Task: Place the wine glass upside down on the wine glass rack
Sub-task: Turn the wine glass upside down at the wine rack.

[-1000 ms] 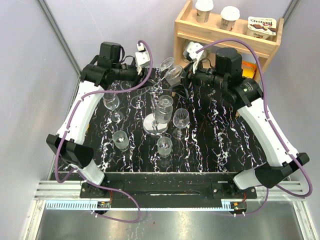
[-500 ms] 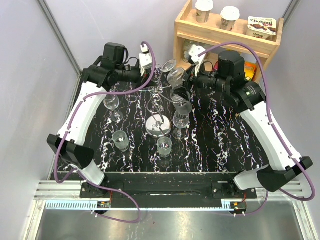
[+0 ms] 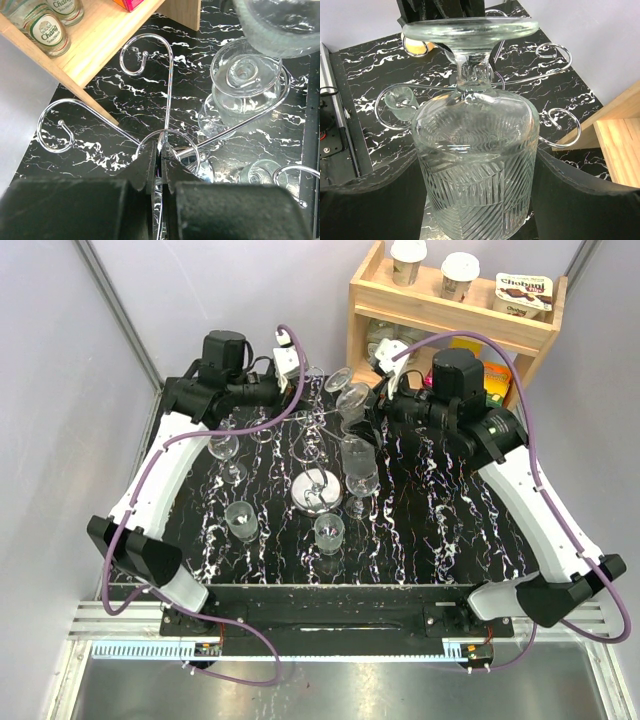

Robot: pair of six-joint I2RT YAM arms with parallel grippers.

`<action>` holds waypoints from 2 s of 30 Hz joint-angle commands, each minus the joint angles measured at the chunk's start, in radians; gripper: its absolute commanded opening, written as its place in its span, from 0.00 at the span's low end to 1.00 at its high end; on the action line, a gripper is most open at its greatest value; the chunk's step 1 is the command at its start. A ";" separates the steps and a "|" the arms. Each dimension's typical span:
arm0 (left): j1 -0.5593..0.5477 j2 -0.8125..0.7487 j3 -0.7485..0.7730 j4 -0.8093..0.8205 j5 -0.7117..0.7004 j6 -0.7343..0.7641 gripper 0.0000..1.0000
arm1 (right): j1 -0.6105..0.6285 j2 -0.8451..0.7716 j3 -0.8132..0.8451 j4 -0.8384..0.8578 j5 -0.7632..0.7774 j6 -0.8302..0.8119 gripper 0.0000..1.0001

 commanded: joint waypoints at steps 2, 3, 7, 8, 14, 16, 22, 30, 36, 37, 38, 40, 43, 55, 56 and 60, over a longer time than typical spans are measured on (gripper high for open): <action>0.011 -0.058 -0.054 0.134 -0.140 -0.070 0.00 | 0.005 -0.068 0.019 0.072 -0.002 -0.005 0.00; 0.011 -0.064 -0.060 0.144 -0.144 -0.087 0.00 | 0.005 -0.071 0.018 0.069 -0.009 -0.002 0.00; 0.005 -0.110 -0.135 0.221 -0.195 -0.143 0.00 | 0.005 -0.080 0.005 0.064 -0.014 -0.002 0.00; 0.000 -0.121 -0.152 0.243 -0.210 -0.150 0.00 | 0.005 -0.083 0.001 0.064 -0.013 -0.003 0.00; -0.032 -0.153 -0.205 0.322 -0.313 -0.220 0.00 | 0.005 -0.096 -0.021 0.056 -0.034 -0.006 0.00; -0.047 -0.162 -0.222 0.345 -0.347 -0.239 0.00 | 0.005 -0.105 -0.034 0.056 -0.048 -0.003 0.00; -0.101 -0.185 -0.259 0.396 -0.459 -0.294 0.00 | 0.004 -0.134 -0.087 0.059 -0.052 0.001 0.00; -0.138 -0.192 -0.258 0.387 -0.493 -0.291 0.00 | 0.005 -0.182 -0.166 0.076 -0.026 0.004 0.00; -0.136 -0.201 -0.273 0.375 -0.499 -0.266 0.00 | 0.004 -0.202 -0.261 0.142 -0.034 0.021 0.00; -0.136 -0.202 -0.275 0.373 -0.497 -0.262 0.00 | 0.004 -0.203 -0.280 0.162 -0.034 0.021 0.00; -0.138 -0.204 -0.278 0.373 -0.497 -0.257 0.00 | 0.002 -0.205 -0.295 0.174 -0.036 0.021 0.00; -0.138 -0.205 -0.276 0.367 -0.494 -0.251 0.00 | 0.002 -0.205 -0.330 0.207 -0.040 0.023 0.00; -0.138 -0.204 -0.270 0.358 -0.490 -0.242 0.00 | 0.004 -0.205 -0.378 0.260 -0.045 0.041 0.00; -0.138 -0.192 -0.259 0.349 -0.474 -0.240 0.00 | 0.002 -0.180 -0.531 0.489 -0.118 0.092 0.00; -0.138 -0.190 -0.256 0.349 -0.473 -0.242 0.00 | 0.002 -0.177 -0.536 0.495 -0.115 0.090 0.00; -0.136 -0.187 -0.255 0.346 -0.470 -0.243 0.00 | 0.002 -0.174 -0.558 0.536 -0.109 0.093 0.00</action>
